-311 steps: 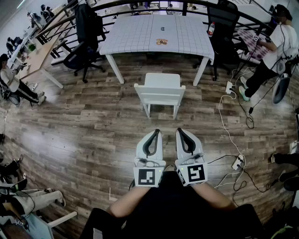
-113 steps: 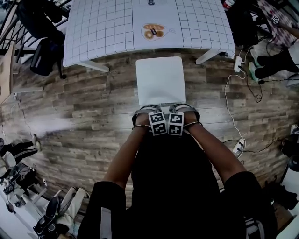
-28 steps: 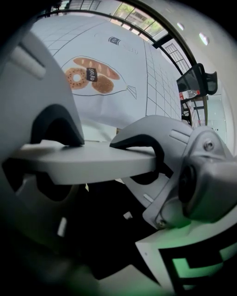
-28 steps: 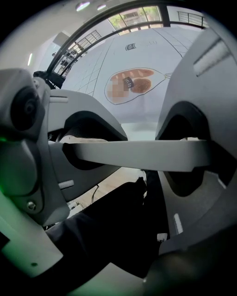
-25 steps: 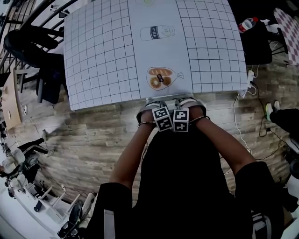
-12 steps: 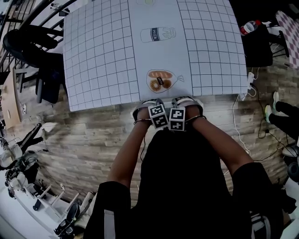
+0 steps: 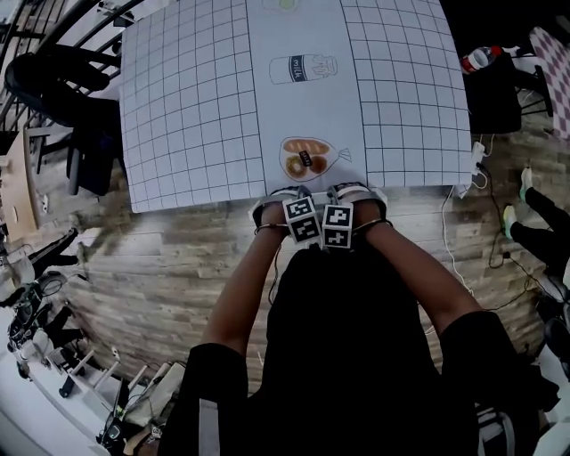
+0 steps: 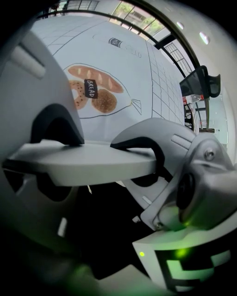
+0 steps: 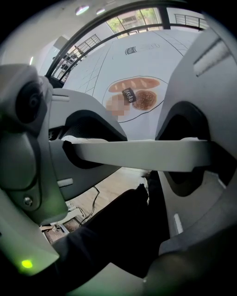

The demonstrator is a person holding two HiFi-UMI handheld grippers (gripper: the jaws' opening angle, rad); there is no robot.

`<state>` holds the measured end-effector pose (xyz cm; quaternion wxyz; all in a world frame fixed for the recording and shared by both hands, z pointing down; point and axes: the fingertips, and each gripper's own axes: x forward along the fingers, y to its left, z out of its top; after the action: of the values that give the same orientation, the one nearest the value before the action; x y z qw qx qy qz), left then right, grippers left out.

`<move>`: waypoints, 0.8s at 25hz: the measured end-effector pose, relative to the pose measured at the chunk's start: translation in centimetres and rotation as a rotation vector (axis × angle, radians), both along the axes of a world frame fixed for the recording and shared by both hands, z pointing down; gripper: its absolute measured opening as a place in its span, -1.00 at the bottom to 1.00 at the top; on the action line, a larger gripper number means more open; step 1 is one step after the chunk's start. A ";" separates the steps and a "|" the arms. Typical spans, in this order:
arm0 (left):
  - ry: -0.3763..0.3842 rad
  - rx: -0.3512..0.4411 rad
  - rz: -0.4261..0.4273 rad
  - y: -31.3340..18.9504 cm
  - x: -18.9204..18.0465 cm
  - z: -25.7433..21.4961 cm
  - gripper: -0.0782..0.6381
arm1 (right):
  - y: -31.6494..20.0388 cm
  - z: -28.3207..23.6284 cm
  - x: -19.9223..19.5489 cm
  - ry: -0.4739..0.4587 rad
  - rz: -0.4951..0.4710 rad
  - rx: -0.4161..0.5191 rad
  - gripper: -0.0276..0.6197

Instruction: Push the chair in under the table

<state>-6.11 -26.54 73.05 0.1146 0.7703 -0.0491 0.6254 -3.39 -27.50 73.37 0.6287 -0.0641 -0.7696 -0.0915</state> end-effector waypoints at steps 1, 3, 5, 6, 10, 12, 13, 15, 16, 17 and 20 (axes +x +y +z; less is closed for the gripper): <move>0.002 -0.001 -0.001 0.0 0.0 0.0 -0.51 | 0.0 0.0 0.0 0.000 0.001 -0.001 -0.69; 0.004 -0.003 -0.006 0.0 0.0 0.0 -0.51 | 0.0 0.0 -0.1 0.000 0.000 -0.003 -0.69; 0.003 -0.004 -0.010 -0.1 -0.1 0.1 -0.51 | -0.1 0.0 -0.1 -0.002 -0.001 -0.003 -0.69; 0.004 -0.004 -0.013 -0.2 -0.1 0.1 -0.50 | -0.2 0.1 -0.2 -0.003 -0.001 -0.002 -0.69; 0.015 -0.011 -0.028 -0.1 0.0 0.1 -0.50 | 0.0 0.1 -0.1 -0.004 0.004 -0.014 -0.67; 0.022 -0.027 -0.040 0.0 -0.1 0.1 -0.48 | 0.2 0.0 -0.2 -0.012 0.026 -0.049 -0.56; 0.022 -0.032 -0.044 0.0 -0.1 0.1 -0.45 | 0.2 0.0 -0.3 -0.019 0.040 -0.068 -0.48; 0.019 -0.025 -0.041 0.0 -0.1 0.0 -0.41 | 0.1 -0.2 -0.3 -0.030 0.051 -0.081 -0.38; 0.017 -0.014 -0.037 -0.1 -0.1 -0.1 -0.41 | 0.1 -0.3 -0.1 -0.028 0.045 -0.070 -0.36; 0.017 -0.001 -0.034 -0.1 -0.2 -0.3 -0.41 | 0.1 -0.4 0.0 -0.026 0.036 -0.054 -0.36; 0.031 0.035 -0.053 -0.3 -0.6 -1.2 -0.36 | 0.4 -1.5 -0.1 -0.049 0.031 -0.021 -0.33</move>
<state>-6.69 -26.82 71.88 0.1182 0.7803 -0.0785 0.6091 -3.51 -27.13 71.83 0.6103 -0.0565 -0.7866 -0.0754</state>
